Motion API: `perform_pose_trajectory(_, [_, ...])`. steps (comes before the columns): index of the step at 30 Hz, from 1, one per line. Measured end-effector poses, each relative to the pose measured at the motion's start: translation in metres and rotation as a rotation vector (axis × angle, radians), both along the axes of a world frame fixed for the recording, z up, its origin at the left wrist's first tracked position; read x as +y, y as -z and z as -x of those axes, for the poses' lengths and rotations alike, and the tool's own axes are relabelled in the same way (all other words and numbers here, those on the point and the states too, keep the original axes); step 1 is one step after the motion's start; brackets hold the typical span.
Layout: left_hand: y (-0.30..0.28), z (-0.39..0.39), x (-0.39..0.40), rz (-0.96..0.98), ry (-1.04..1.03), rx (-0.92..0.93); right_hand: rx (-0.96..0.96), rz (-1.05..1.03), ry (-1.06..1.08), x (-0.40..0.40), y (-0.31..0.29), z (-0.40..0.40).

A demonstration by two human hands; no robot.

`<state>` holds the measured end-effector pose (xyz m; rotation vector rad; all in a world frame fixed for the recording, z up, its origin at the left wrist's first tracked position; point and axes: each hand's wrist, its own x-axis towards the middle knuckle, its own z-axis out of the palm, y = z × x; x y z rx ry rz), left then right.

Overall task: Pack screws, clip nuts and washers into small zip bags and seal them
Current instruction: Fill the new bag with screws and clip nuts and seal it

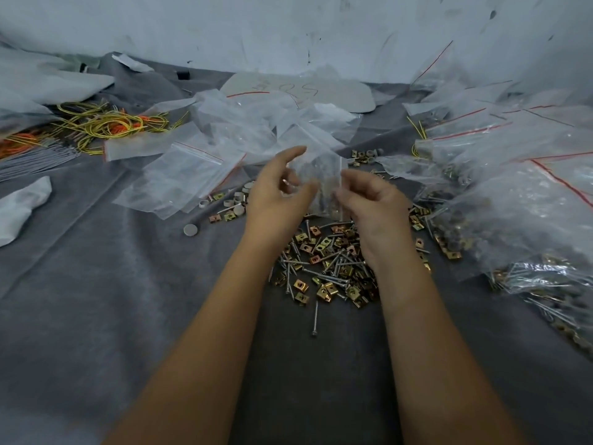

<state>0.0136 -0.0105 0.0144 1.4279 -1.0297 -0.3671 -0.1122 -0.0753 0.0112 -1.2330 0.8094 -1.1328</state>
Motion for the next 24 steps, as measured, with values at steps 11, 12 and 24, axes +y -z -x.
perform_pose_trajectory(11, [0.004, 0.003, 0.004, 0.367, -0.312, -0.687, 0.039, 0.06, -0.132, 0.003, -0.003, -0.001])
perform_pose_trajectory(12, [0.005, 0.001, 0.005, 0.366, -0.386, -0.725, 0.102, 0.084, -0.123, 0.004, -0.003, -0.002])
perform_pose_trajectory(24, [0.005, 0.013, 0.011, -0.051, 0.036, -0.349, 0.228, 0.139, -0.005, 0.009, -0.002, 0.001])
